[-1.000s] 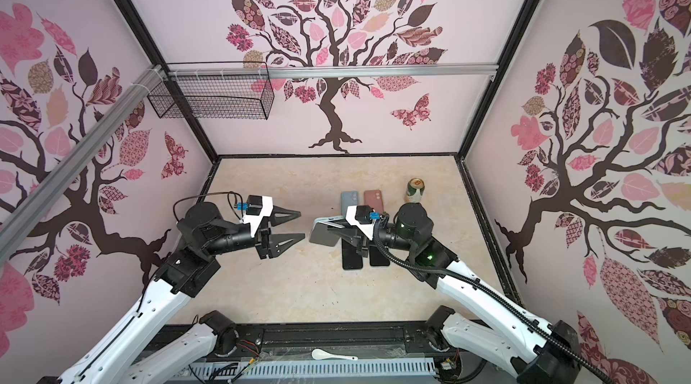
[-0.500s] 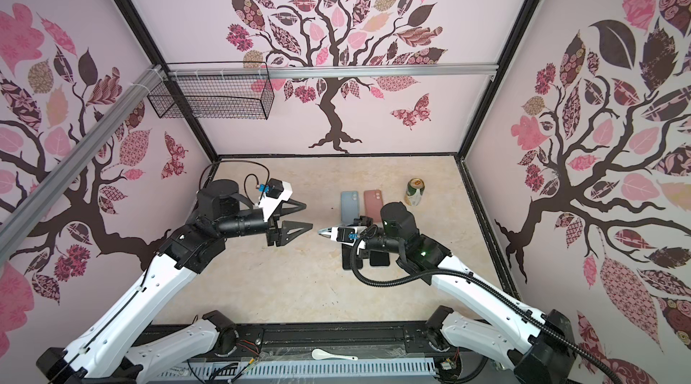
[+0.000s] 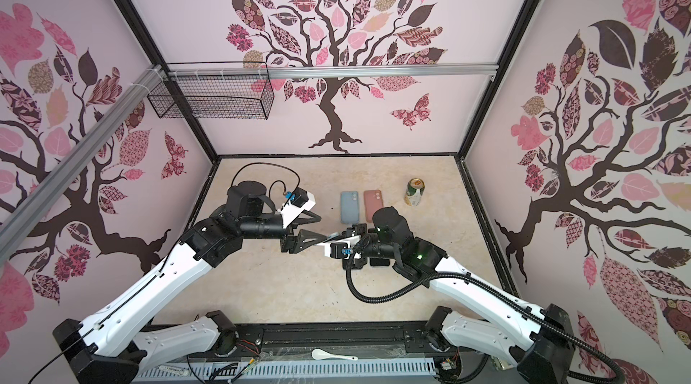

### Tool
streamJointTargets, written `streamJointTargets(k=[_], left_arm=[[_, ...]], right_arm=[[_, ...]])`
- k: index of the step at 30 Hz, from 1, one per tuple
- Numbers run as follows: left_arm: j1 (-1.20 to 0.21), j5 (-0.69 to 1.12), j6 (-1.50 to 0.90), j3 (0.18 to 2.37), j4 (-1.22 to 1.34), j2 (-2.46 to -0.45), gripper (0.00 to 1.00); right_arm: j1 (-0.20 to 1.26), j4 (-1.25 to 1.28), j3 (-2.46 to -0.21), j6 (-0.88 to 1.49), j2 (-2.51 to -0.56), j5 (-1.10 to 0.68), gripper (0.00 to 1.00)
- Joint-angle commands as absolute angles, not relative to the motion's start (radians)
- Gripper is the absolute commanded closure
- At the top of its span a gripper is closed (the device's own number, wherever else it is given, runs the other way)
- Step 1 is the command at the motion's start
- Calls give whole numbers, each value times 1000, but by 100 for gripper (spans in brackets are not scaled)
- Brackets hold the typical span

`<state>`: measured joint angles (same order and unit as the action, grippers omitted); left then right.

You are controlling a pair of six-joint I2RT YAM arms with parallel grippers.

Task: Take the phone out of the phone case
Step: Remove the phone case from the phone.

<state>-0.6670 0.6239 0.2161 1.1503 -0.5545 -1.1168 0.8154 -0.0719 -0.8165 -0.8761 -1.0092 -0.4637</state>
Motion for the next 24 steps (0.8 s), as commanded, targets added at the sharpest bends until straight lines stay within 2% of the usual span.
streamJointTargets(k=[1,9,17,24], left_arm=[[-677,649,230,1188,-565,-1133,36],[-710,614,250,1202,-601,-1178,39],[-718,574,268,1214,-633,-1208,49],[-717,570,245,1209,-590,-1181,50]], right_arm=[[819,-39,-884,-892,-1005,-468,100],[824,-46,-891,-893,-1007,-480,100],[828,-62,-894,-899,-1004,-483,100],[833,-78,-893,-902,-1002,-484,100]])
